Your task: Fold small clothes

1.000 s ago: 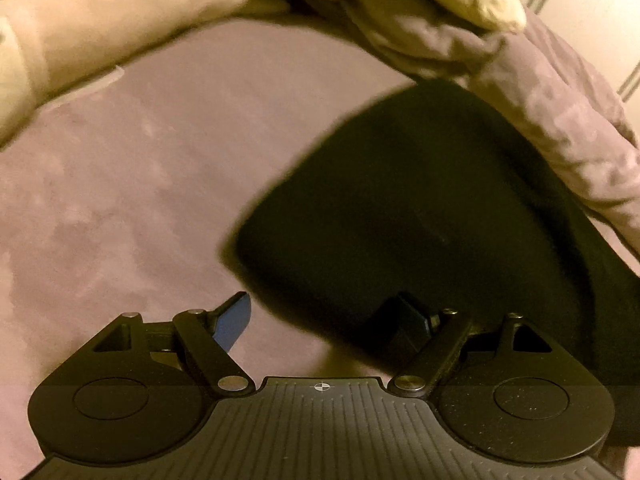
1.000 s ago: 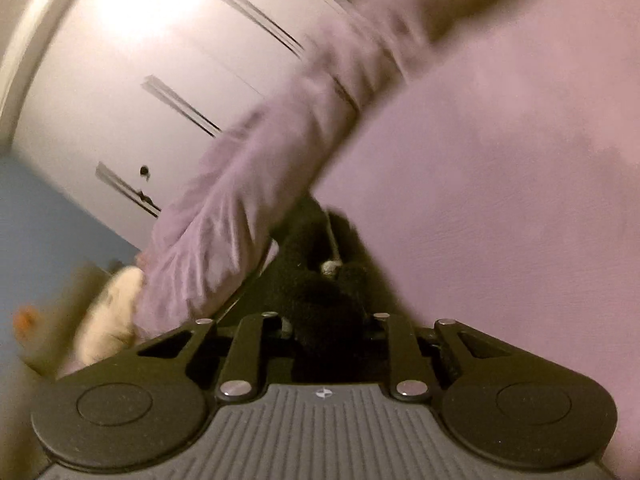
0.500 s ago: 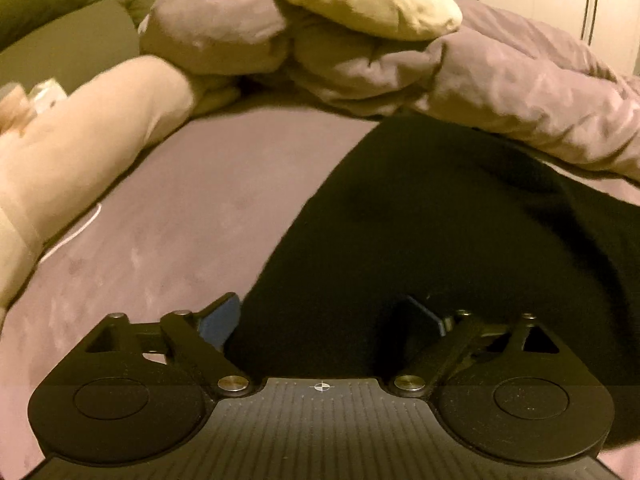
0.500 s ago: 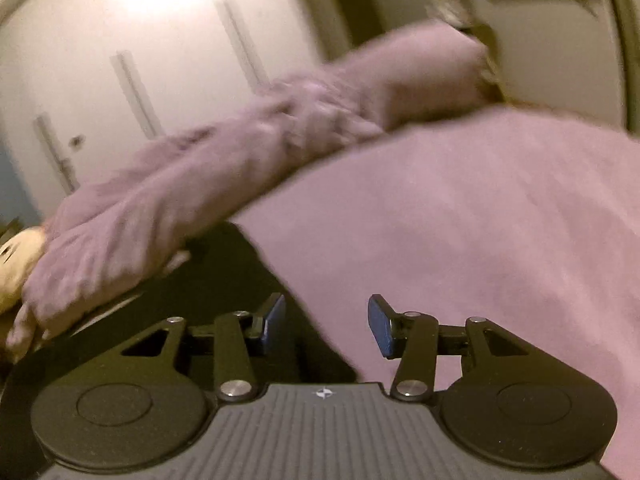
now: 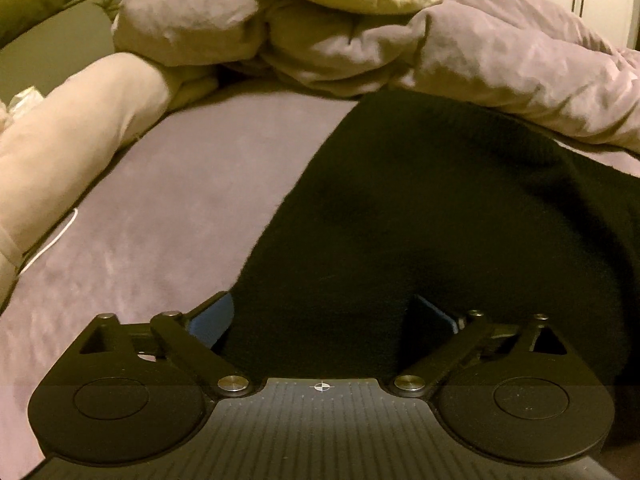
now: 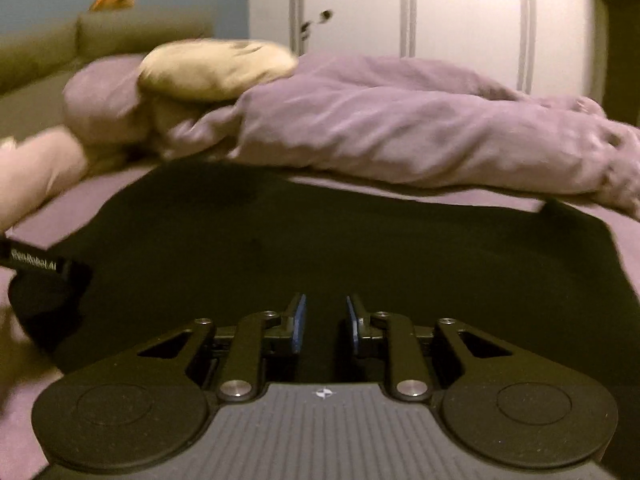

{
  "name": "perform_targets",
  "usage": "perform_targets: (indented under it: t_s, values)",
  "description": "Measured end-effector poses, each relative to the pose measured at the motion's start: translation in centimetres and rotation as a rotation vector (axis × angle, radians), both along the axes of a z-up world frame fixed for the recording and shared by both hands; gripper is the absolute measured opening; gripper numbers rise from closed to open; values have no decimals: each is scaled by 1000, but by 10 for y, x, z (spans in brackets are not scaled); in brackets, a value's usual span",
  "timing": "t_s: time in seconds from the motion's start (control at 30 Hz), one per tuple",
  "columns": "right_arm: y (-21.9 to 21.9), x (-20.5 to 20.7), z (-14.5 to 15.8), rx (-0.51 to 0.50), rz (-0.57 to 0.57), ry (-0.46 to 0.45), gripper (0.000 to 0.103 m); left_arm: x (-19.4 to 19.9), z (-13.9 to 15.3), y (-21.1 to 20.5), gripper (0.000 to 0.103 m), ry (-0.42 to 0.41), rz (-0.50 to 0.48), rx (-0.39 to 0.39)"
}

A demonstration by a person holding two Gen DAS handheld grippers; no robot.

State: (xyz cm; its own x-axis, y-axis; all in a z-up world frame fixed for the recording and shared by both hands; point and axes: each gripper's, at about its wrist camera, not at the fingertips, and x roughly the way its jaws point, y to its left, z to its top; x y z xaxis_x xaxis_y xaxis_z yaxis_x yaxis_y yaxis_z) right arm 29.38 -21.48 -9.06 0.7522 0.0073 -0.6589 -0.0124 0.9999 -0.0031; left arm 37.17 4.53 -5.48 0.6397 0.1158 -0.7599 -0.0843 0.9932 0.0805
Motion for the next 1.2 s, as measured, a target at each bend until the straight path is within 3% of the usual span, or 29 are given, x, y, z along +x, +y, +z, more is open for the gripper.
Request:
perform_targets:
  t_s: [0.1, 0.27, 0.4, 0.53, 0.6, 0.67, 0.73, 0.77, 0.8, 0.97, 1.07, 1.13, 1.17, 1.2]
  values:
    - [12, 15, -15, -37, -5, 23, 18, -5, 2, 7, 101, -17, -4, -11]
    - [14, 37, -13, 47, 6, 57, 12, -9, 2, 23, 101, -11, 14, -34]
    - [20, 41, -18, 34, 22, 58, 9, -10, 6, 36, 101, -3, 31, -72]
    - [-7, 10, -8, 198, -55, 1, 11, -5, 13, 43, 100, -24, 8, -77]
    - [-24, -15, -7, 258, -119, -30, 24, 5, 18, 45, 100, -34, -2, -80]
    - [-38, -42, -8, 289, -178, -57, 27, 21, 22, 46, 99, -35, -13, -79]
    - [-46, -65, -9, 321, -234, -77, 31, 41, 24, 46, 96, -39, -13, -79]
    - [-49, -75, -9, 347, -253, -87, 32, 50, 24, 47, 89, -39, -11, -84]
    - [-51, -84, -9, 367, -264, -99, 32, 63, 23, 47, 84, -25, -7, -98]
    - [-44, -89, 1, 339, -196, -112, 35, 113, 4, 52, 81, 111, 22, -249]
    - [-46, -85, 3, 333, -189, -116, 37, 123, -5, 57, 70, 170, 30, -345]
    - [-48, -84, 1, 331, -204, -106, 37, 123, -6, 60, 49, 170, 24, -397]
    - [-49, -85, 0, 335, -213, -100, 37, 121, -6, 60, 33, 164, 25, -404]
    - [-49, -86, -1, 342, -218, -99, 38, 119, -4, 59, 10, 154, 33, -379]
